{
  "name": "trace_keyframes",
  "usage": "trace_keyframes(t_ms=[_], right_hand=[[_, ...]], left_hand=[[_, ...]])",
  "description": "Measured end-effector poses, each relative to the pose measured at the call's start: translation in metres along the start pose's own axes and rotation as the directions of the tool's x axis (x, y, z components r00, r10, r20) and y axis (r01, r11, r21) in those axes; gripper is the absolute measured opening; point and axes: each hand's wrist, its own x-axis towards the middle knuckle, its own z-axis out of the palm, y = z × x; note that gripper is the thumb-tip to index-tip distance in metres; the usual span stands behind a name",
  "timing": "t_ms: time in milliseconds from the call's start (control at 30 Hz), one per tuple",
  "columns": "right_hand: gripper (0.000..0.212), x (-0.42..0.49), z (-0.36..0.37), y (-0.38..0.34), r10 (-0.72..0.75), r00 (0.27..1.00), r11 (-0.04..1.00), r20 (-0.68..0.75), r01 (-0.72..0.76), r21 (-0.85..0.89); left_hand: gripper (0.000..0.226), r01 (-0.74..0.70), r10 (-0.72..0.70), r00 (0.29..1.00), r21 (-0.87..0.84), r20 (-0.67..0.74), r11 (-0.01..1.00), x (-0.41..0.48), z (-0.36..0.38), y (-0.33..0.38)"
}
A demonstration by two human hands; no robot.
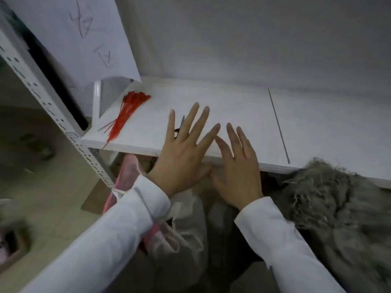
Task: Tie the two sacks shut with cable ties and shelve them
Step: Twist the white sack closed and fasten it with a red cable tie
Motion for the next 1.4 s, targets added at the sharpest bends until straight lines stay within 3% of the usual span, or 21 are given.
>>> trace_keyframes(t_ms=[100, 200, 300, 400, 467, 533, 567, 667, 733, 833, 967, 1067, 1133, 1200, 1267, 1333, 1400], right_hand=[[0.070, -0.035, 0.029, -0.009, 0.056, 0.997, 0.994, 0.050, -0.060, 0.095], [0.073, -0.079, 0.056, -0.027, 0.099, 0.978, 0.912, 0.184, -0.163, 0.377], [0.079, -0.106, 0.062, -0.051, -0.006, 0.930, 0.803, 0.368, -0.215, 0.556], [0.074, -0.122, 0.055, -0.066, -0.035, 0.884, 0.708, 0.467, -0.308, 0.635], [0.052, -0.134, 0.064, -0.068, 0.033, 0.896, 0.716, 0.443, -0.330, 0.615], [0.018, -0.139, 0.076, -0.071, 0.104, 0.922, 0.769, 0.374, -0.313, 0.558], [0.012, -0.137, 0.080, -0.071, 0.156, 0.930, 0.779, 0.332, -0.323, 0.537], [0.022, -0.118, 0.072, -0.070, 0.320, 0.917, 0.759, 0.237, -0.398, 0.516], [0.029, -0.102, 0.063, -0.068, 0.317, 0.926, 0.827, 0.205, -0.376, 0.418], [0.037, -0.073, 0.054, -0.076, 0.302, 0.934, 0.884, 0.190, -0.349, 0.311], [0.035, -0.046, 0.048, -0.083, 0.333, 0.938, 0.912, 0.093, -0.346, 0.221], [0.036, -0.038, 0.052, -0.060, 0.514, 0.858, 0.814, 0.010, -0.492, 0.308], [0.035, -0.033, 0.048, -0.045, 0.670, 0.743, 0.637, 0.005, -0.577, 0.511], [0.036, -0.030, 0.040, -0.032, 0.755, 0.655, 0.507, -0.010, -0.574, 0.643], [0.035, -0.028, 0.033, -0.018, 0.756, 0.655, 0.494, -0.014, -0.556, 0.668], [0.028, -0.032, 0.028, -0.015, 0.705, 0.709, 0.445, 0.026, -0.470, 0.763], [0.011, -0.041, 0.026, -0.023, 0.618, 0.777, 0.313, 0.120, -0.383, 0.869]], left_hand=[[0.076, 0.040, -0.039, 0.999, 0.023, -0.034, 0.999, -0.033, 0.016, 0.012], [0.076, 0.055, -0.055, 0.998, 0.005, -0.008, 0.998, -0.075, 0.018, 0.023], [0.072, 0.005, -0.005, 1.000, 0.053, 0.006, 0.999, -0.106, 0.006, 0.014], [0.071, 0.103, -0.102, 0.995, 0.050, -0.020, 0.993, -0.131, -0.009, -0.004], [0.076, 0.210, -0.210, 0.977, 0.019, 0.020, 0.978, -0.151, -0.013, -0.019], [0.084, 0.296, -0.291, 0.947, -0.017, 0.138, 0.955, -0.168, -0.011, -0.032], [0.090, 0.325, -0.310, 0.928, -0.042, 0.207, 0.945, -0.173, -0.009, -0.040], [0.101, 0.378, -0.266, 0.882, -0.247, 0.389, 0.892, -0.179, -0.003, -0.062], [0.098, 0.380, -0.166, 0.870, -0.417, 0.464, 0.826, -0.177, -0.002, -0.070], [0.072, 0.310, -0.030, 0.903, -0.604, 0.428, 0.735, -0.163, 0.000, -0.069], [0.068, 0.371, -0.038, 0.901, -0.724, 0.431, 0.582, -0.144, 0.004, -0.064], [0.080, 0.361, -0.010, 0.904, -0.752, 0.427, 0.551, -0.140, 0.010, -0.068], [0.091, 0.337, 0.028, 0.888, -0.692, 0.459, 0.639, -0.137, 0.014, -0.073], [0.062, 0.223, 0.050, 0.914, -0.602, 0.403, 0.766, -0.134, 0.022, -0.076], [0.029, 0.179, -0.010, 0.954, -0.541, 0.301, 0.822, -0.131, 0.029, -0.076], [0.029, 0.254, -0.154, 0.962, -0.540, 0.223, 0.803, -0.129, 0.030, -0.073], [0.030, 0.300, -0.285, 0.951, -0.577, 0.121, 0.760, -0.127, 0.028, -0.069]])
